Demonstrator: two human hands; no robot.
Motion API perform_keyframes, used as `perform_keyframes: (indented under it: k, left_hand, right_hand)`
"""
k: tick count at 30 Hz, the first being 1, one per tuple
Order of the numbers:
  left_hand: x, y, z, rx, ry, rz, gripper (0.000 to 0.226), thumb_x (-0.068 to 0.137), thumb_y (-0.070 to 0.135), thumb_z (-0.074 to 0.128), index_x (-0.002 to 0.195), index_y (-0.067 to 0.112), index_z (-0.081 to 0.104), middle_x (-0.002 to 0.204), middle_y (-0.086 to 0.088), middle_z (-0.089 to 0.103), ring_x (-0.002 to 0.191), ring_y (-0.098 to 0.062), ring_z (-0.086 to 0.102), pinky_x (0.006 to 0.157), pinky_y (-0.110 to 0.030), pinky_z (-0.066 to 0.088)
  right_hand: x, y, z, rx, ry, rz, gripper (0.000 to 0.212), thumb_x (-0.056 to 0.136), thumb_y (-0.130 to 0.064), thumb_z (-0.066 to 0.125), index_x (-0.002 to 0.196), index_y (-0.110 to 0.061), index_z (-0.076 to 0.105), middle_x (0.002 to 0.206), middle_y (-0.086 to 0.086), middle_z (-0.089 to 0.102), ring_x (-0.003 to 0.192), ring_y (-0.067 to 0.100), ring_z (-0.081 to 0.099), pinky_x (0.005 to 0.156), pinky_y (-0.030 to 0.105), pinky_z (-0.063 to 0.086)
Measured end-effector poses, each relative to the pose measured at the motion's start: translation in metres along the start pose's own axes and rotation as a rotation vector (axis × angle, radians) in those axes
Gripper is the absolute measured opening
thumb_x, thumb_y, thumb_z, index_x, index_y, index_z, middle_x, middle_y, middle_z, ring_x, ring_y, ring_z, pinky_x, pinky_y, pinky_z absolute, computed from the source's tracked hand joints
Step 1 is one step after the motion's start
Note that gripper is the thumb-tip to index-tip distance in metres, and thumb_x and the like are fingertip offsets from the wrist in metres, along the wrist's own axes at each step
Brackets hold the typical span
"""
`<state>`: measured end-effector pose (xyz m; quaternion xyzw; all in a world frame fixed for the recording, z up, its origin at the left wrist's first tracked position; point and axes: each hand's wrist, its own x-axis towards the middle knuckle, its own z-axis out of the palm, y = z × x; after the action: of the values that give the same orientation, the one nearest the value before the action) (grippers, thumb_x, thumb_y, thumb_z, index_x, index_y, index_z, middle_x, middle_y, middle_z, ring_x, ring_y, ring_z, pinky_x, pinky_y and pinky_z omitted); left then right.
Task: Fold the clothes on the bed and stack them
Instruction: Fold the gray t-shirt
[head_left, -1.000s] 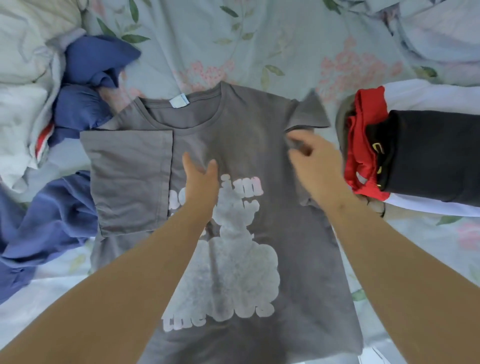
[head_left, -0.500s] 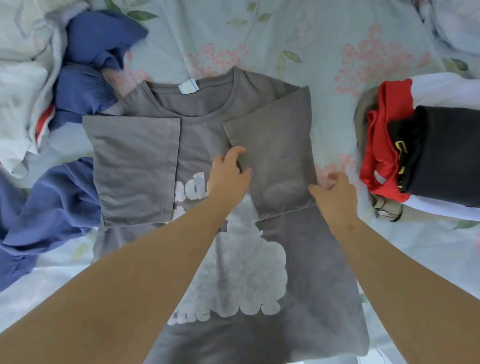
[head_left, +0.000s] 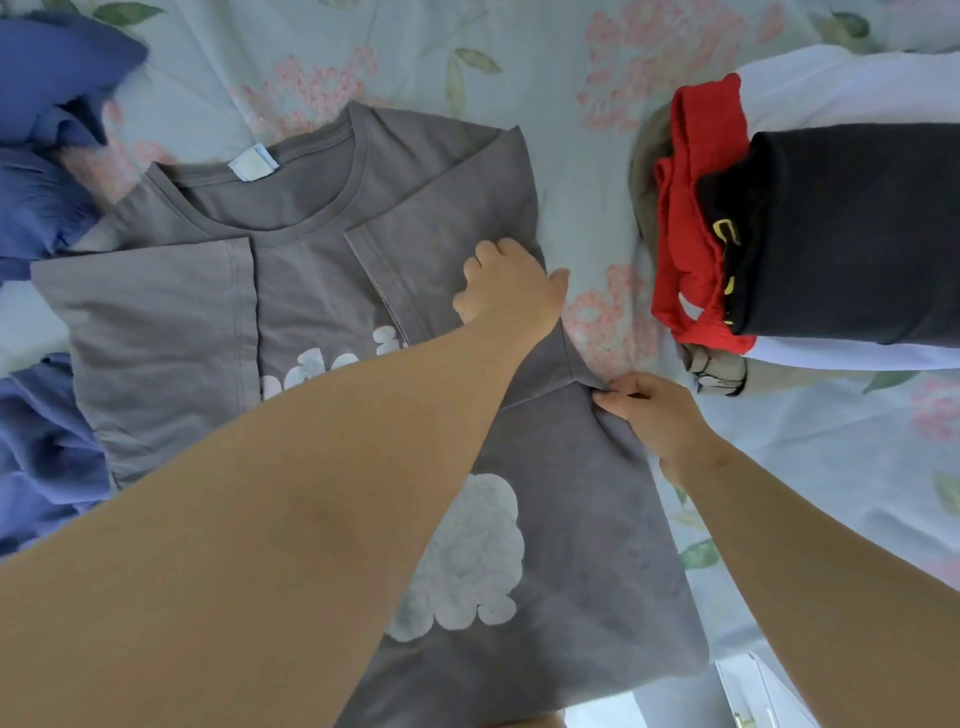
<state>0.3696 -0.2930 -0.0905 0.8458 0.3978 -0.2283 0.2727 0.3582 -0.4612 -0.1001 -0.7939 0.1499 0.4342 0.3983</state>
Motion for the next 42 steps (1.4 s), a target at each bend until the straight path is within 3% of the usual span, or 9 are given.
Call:
perform_keyframes:
  k: [5, 9, 13, 17, 24, 28, 32, 39, 42]
  left_hand:
    - [0.007, 0.008, 0.012, 0.035, 0.076, -0.063, 0.062, 0.09, 0.041, 0.054, 0.135, 0.005, 0.03, 0.135, -0.01, 0.034, 0.125, -0.026, 0.036, 0.09, -0.041, 0.039]
    - [0.016, -0.002, -0.002, -0.207, 0.107, -0.058, 0.032, 0.093, 0.014, 0.045, 0.123, 0.002, 0.04, 0.13, -0.014, 0.044, 0.115, -0.03, 0.048, 0.085, -0.035, 0.041]
    - [0.014, -0.019, -0.017, -0.54, 0.097, -0.099, 0.028, 0.092, 0.007, 0.044, 0.119, 0.003, 0.042, 0.11, -0.009, 0.051, 0.098, -0.026, 0.052, 0.074, -0.029, 0.043]
    - [0.007, -0.055, -0.035, -0.86, 0.117, -0.213, 0.015, 0.09, 0.002, 0.039, 0.103, 0.01, 0.039, 0.083, 0.0, 0.043, 0.075, -0.018, 0.046, 0.055, -0.026, 0.042]
    - [-0.025, -0.164, -0.087, -0.942, 0.168, -0.071, 0.038, 0.084, -0.01, 0.036, 0.109, 0.018, 0.037, 0.104, -0.001, 0.052, 0.092, -0.02, 0.054, 0.071, -0.029, 0.054]
    - [-0.036, -0.234, -0.107, -0.944, 0.216, -0.041, 0.053, 0.082, -0.012, 0.035, 0.123, 0.021, 0.038, 0.107, 0.007, 0.052, 0.098, -0.014, 0.052, 0.075, -0.026, 0.049]
    - [-0.031, -0.303, -0.121, -0.761, 0.29, -0.113, 0.066, 0.081, -0.007, 0.034, 0.141, 0.02, 0.033, 0.121, 0.001, 0.051, 0.109, -0.019, 0.048, 0.095, -0.033, 0.044]
    - [-0.011, -0.367, -0.13, -0.671, 0.245, -0.13, 0.067, 0.079, -0.009, 0.033, 0.142, 0.013, 0.031, 0.134, -0.008, 0.048, 0.119, -0.025, 0.047, 0.102, -0.036, 0.042]
    - [-0.015, -0.368, -0.126, -0.73, 0.266, -0.152, 0.066, 0.083, -0.002, 0.037, 0.145, 0.016, 0.026, 0.133, -0.01, 0.049, 0.115, -0.027, 0.051, 0.099, -0.038, 0.045]
  right_hand:
    - [0.003, 0.004, -0.004, 0.062, -0.068, -0.006, 0.022, 0.083, -0.008, 0.068, 0.066, -0.015, 0.056, 0.064, -0.005, 0.053, 0.06, 0.006, 0.047, 0.054, 0.014, 0.036]
    - [-0.006, 0.005, -0.005, 0.103, -0.092, -0.043, 0.024, 0.088, -0.01, 0.062, 0.066, -0.018, 0.054, 0.063, -0.005, 0.048, 0.061, 0.01, 0.043, 0.059, 0.021, 0.034]
    - [-0.029, -0.004, 0.009, 0.137, -0.218, -0.086, 0.022, 0.088, -0.009, 0.057, 0.068, -0.016, 0.05, 0.073, 0.008, 0.043, 0.072, 0.022, 0.038, 0.067, 0.033, 0.031]
    - [-0.061, -0.014, 0.048, -0.015, -0.385, -0.176, 0.019, 0.09, -0.005, 0.053, 0.074, -0.016, 0.051, 0.069, -0.004, 0.043, 0.062, 0.01, 0.04, 0.062, 0.021, 0.032]
    - [-0.105, -0.021, 0.133, -0.16, -0.567, -0.229, 0.031, 0.092, -0.008, 0.054, 0.106, -0.035, 0.058, 0.07, -0.007, 0.045, 0.053, -0.003, 0.044, 0.055, 0.007, 0.037]
    - [-0.131, -0.019, 0.196, -0.201, -0.656, -0.265, 0.036, 0.091, -0.01, 0.054, 0.111, -0.04, 0.057, 0.071, -0.007, 0.046, 0.055, 0.002, 0.045, 0.055, 0.011, 0.039]
    - [-0.155, -0.012, 0.265, -0.182, -0.678, -0.278, 0.041, 0.092, -0.007, 0.052, 0.123, -0.034, 0.053, 0.071, -0.004, 0.045, 0.056, 0.008, 0.046, 0.059, 0.013, 0.043]
    - [-0.165, 0.007, 0.338, -0.247, -0.545, -0.309, 0.04, 0.091, -0.012, 0.051, 0.127, -0.029, 0.05, 0.086, -0.003, 0.053, 0.072, 0.009, 0.051, 0.064, 0.012, 0.043]
    - [-0.164, 0.023, 0.322, -0.507, -0.459, -0.348, 0.034, 0.088, -0.029, 0.059, 0.121, -0.028, 0.052, 0.103, -0.007, 0.055, 0.093, 0.009, 0.053, 0.084, 0.022, 0.045]
